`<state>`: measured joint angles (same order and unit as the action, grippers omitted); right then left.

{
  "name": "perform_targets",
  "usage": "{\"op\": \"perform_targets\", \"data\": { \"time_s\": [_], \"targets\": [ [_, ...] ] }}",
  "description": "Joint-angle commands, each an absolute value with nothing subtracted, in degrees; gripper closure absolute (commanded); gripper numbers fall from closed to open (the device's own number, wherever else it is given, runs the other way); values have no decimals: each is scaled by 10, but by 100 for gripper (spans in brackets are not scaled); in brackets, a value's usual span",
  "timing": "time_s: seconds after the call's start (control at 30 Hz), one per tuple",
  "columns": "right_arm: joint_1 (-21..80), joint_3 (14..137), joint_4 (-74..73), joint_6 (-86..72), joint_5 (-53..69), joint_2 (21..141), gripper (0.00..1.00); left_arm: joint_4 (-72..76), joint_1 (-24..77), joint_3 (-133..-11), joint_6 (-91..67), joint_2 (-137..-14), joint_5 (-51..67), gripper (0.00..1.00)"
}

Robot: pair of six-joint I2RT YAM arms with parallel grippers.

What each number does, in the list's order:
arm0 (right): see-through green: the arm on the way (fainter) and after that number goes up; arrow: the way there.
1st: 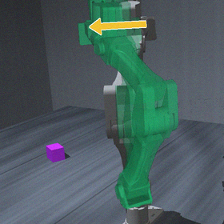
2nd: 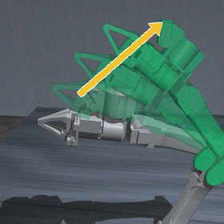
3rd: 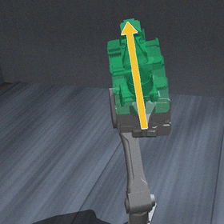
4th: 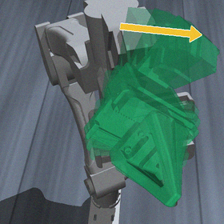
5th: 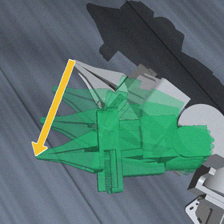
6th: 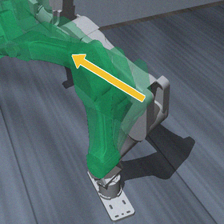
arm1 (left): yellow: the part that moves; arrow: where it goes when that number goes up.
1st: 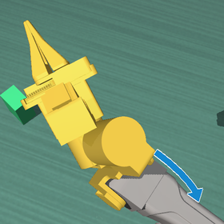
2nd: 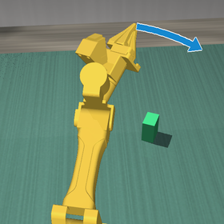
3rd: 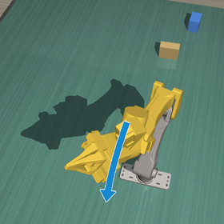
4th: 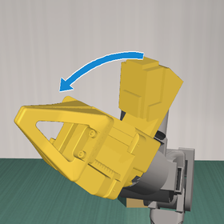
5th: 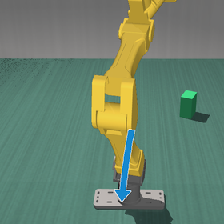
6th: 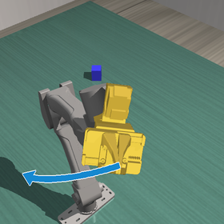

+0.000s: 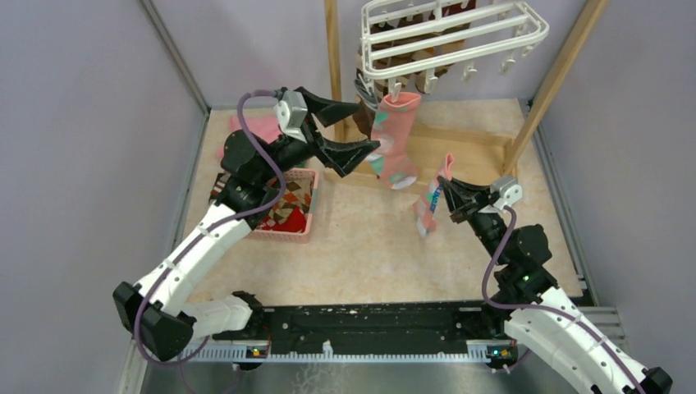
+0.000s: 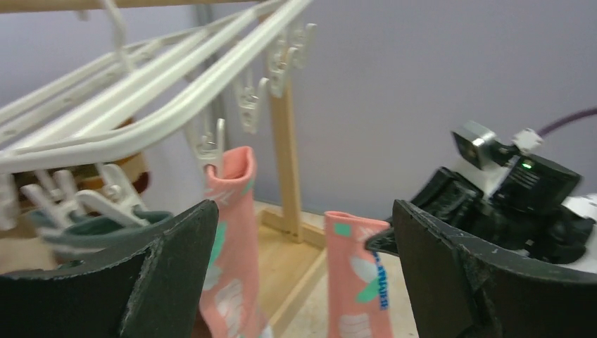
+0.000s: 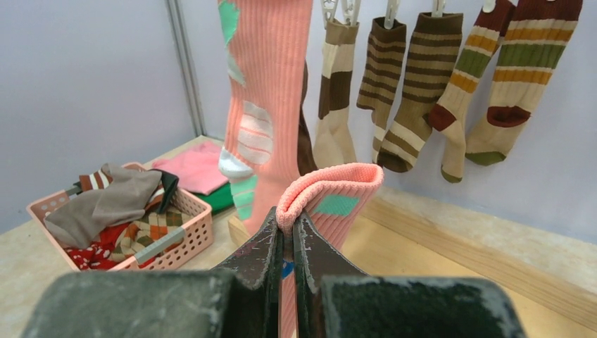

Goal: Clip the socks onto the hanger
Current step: Rotate the hanger.

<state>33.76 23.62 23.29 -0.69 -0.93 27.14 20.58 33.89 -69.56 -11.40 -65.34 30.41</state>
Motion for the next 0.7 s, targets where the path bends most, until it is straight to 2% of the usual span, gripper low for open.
{"op": "perform_targets", "data": {
  "time_s": [0.0, 0.1, 0.3, 0.47, 0.67],
  "targets": [
    [341, 245, 262, -16, -3, 272, 100, 442, 346, -658, -259, -699, 455, 2],
    [341, 241, 270, -19, -2, 275, 100, 513, 380, -647, -275, -727, 448, 4],
    [341, 235, 310, -33, 18, 322, 100, 455, 476, -689, -151, -763, 359, 3],
    [335, 240, 368, -47, 14, 388, 100, 486, 510, -700, -111, -799, 287, 3],
    [302, 217, 412, -94, 36, 416, 100, 503, 523, -758, -95, -870, 269, 3]
  ]
}}
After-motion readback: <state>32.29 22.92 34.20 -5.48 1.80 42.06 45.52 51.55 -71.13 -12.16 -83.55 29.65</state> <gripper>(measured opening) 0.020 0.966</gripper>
